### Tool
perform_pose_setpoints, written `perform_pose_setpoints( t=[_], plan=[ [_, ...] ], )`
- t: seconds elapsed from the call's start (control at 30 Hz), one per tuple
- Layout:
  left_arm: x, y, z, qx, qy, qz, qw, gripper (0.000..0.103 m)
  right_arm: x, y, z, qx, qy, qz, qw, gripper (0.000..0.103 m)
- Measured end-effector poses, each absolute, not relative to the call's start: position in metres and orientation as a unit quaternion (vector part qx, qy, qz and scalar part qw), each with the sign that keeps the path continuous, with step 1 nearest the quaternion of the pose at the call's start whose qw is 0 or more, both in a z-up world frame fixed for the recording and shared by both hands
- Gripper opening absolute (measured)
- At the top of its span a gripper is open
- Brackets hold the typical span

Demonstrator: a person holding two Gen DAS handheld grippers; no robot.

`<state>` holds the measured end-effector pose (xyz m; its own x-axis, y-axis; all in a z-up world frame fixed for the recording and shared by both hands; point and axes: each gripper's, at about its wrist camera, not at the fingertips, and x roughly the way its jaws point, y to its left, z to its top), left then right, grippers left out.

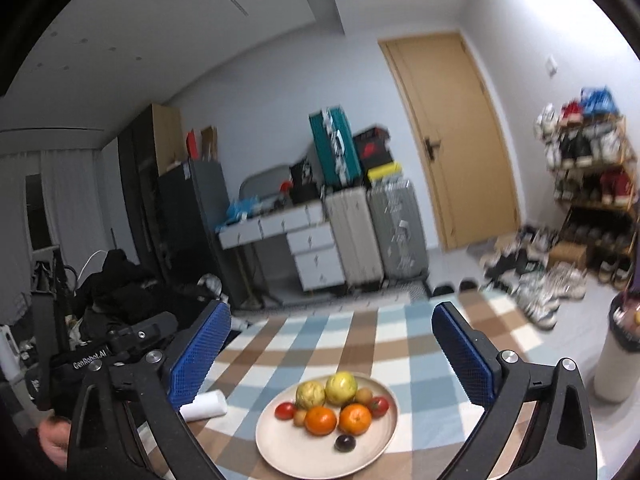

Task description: Organize fruits

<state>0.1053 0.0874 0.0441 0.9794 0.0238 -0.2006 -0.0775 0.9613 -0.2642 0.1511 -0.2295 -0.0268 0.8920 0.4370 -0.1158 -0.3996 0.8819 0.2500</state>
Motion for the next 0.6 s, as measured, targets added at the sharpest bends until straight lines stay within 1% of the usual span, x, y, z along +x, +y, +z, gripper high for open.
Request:
perform_pose_setpoints(
  t=[0.13,0.23,0.37,0.5,0.6],
  plan=[
    [0.067,0.09,0.062,-0.144,0.025,0.063,0.987,0.103,0.122,-0.231,-0.018,0.1,0.045,0.205,0.973,0.103],
    [0.043,0.086,0.069,-0.123,-0.019,0.074,0.99,0.103,0.103,-0.228,-0.012,0.083,0.019,0.197,0.977,0.103],
    [0.029,0.077,0.064,-0.074,-0.029,0.082,0.993,0.103,0.085,-0.22,-0.011,0.035,-0.002,0.173,0.984,0.103],
    [0.021,0.071,0.042,-0.038,-0.045,0.101,0.993,0.103,0.074,-0.215,-0.016,-0.003,-0.008,0.163,0.987,0.103],
    [0.019,0.068,0.024,-0.025,-0.036,0.106,0.993,0.103,0.068,-0.214,-0.026,-0.02,-0.003,0.163,0.986,0.103]
  ],
)
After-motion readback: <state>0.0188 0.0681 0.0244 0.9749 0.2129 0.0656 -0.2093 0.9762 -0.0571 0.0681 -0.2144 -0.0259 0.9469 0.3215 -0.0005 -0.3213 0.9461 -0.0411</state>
